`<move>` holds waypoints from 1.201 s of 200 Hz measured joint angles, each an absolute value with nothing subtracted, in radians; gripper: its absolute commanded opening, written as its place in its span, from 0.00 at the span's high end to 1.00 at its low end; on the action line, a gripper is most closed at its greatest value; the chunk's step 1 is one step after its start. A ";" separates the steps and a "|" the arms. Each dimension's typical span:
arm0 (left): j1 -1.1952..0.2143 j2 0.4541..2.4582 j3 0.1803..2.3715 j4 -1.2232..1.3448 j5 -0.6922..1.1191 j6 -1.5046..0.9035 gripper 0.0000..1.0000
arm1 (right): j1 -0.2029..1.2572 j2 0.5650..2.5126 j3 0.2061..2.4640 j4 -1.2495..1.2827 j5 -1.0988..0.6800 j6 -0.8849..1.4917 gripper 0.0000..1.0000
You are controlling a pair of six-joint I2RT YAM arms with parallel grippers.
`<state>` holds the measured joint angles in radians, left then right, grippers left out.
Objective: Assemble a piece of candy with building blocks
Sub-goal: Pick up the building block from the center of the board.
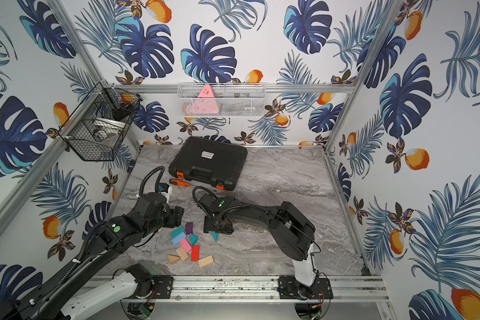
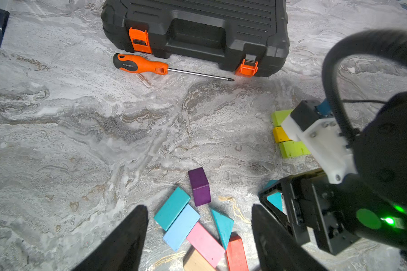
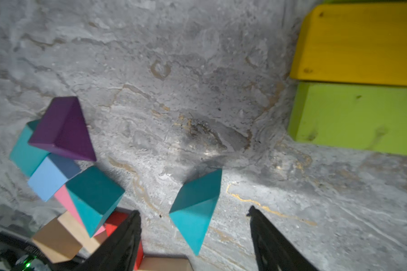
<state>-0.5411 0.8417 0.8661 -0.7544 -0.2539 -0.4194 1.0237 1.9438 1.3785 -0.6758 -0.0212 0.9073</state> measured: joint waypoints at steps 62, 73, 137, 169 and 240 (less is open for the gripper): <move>-0.541 0.838 0.862 -0.751 -0.227 -0.416 0.26 | 1.056 1.998 1.425 -0.722 0.003 0.935 0.46; -0.541 0.838 0.862 -0.751 -0.221 -0.415 0.25 | 1.059 2.001 1.429 -0.728 0.004 0.937 0.49; -0.541 0.836 0.862 -0.749 -0.210 -0.398 0.25 | 1.064 2.014 1.453 -0.745 0.014 0.942 0.47; -0.541 0.836 0.861 -0.748 -0.208 -0.397 0.25 | 1.064 2.014 1.454 -0.746 0.021 0.957 0.47; -0.541 0.833 0.860 -0.748 -0.204 -0.395 0.26 | 1.064 2.017 1.448 -0.734 0.033 1.010 0.62</move>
<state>-0.5407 0.8330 0.8597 -0.7483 -0.2043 -0.3946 1.0641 2.0167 1.4475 -0.7338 0.0326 1.0100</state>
